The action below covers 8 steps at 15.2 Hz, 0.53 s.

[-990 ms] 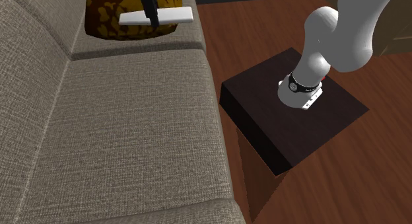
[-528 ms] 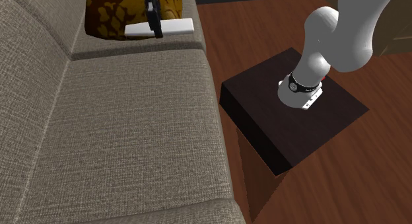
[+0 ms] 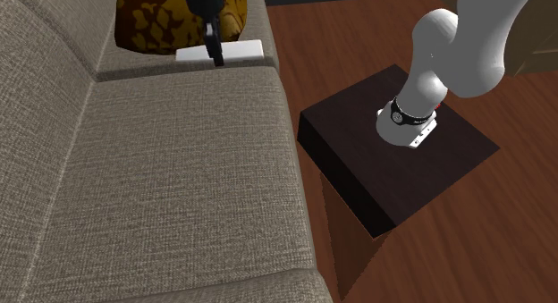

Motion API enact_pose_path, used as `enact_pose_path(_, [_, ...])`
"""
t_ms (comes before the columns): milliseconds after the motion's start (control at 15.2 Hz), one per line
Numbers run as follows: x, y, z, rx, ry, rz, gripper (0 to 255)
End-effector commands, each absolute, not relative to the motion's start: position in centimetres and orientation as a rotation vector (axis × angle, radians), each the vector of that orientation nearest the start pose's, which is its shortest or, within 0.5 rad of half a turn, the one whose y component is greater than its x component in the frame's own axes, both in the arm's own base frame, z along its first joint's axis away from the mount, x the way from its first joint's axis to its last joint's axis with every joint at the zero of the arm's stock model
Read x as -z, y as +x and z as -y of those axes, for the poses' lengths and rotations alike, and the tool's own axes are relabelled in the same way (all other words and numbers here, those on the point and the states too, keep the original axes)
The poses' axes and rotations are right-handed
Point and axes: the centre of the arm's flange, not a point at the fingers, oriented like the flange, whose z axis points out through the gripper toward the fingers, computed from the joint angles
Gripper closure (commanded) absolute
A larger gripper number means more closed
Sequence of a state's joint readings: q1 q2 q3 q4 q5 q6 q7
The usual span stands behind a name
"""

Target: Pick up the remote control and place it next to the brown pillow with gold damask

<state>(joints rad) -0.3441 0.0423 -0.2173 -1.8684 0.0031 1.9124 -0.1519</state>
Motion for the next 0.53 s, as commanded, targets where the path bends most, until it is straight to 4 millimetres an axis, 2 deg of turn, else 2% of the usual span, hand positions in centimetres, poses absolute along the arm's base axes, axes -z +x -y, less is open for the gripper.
enact_pose_path(0, [-47.8, 48.7, 30.4, 0.002, -3.082, -0.642, 255])
enact_pose_path(462, [-44.1, 48.7, 30.4, 0.002, -3.082, -0.642, 255])
